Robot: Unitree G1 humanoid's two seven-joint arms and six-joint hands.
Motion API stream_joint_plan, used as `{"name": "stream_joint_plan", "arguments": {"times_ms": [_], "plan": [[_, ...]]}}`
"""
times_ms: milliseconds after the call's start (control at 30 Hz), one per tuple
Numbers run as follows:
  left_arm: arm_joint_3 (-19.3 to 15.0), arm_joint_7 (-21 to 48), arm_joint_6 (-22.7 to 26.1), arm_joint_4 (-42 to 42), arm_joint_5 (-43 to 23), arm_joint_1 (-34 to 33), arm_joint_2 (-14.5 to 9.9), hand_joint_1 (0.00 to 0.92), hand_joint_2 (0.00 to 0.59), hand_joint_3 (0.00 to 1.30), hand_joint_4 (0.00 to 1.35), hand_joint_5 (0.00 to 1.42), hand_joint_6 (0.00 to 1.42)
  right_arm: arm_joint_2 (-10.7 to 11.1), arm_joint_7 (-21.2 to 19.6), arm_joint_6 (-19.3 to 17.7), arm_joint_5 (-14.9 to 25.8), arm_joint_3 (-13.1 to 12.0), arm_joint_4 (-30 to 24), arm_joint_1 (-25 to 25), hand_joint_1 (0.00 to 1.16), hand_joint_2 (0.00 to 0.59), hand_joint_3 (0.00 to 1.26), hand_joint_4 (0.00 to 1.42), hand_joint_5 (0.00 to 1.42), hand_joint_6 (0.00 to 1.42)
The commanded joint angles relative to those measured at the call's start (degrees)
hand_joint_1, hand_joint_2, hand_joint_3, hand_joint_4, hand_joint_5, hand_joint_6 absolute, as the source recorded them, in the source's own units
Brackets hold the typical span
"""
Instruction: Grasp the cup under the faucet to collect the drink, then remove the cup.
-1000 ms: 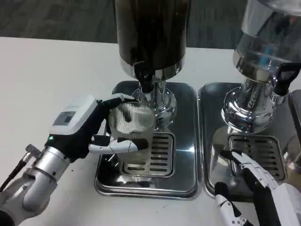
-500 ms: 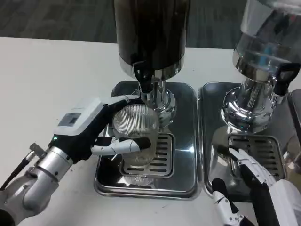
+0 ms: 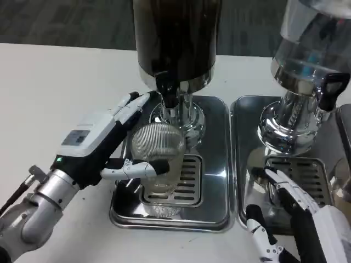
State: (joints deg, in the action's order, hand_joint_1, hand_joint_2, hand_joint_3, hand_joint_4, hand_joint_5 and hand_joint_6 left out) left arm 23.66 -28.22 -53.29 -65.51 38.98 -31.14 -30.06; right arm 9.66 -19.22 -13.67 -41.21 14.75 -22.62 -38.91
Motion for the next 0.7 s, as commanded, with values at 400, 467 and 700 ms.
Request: {"name": "stream_joint_plan", "arguments": {"times_ms": [400,467,700], "plan": [[-4.1,-1.6,-2.7,5.7,-2.7,4.7,-4.3,0.000,0.000,0.00,0.00,0.00,0.10,0.3,0.1,-1.2,0.5,0.2,2.1,1.8,0.29,0.423,0.23,0.14,0.15,0.14],[-5.1,-1.6,-3.3,6.5,-3.5,5.5,-5.0,0.000,0.000,0.00,0.00,0.00,0.10,0.4,0.3,-1.4,0.9,0.3,2.5,2.3,0.29,0.422,0.23,0.14,0.15,0.14],[-9.8,0.3,-7.0,9.5,-7.8,9.4,-7.7,0.000,0.001,0.00,0.00,0.00,0.10,0.5,0.5,-1.6,1.1,0.6,2.8,3.5,0.30,0.421,0.24,0.14,0.15,0.15]]}}
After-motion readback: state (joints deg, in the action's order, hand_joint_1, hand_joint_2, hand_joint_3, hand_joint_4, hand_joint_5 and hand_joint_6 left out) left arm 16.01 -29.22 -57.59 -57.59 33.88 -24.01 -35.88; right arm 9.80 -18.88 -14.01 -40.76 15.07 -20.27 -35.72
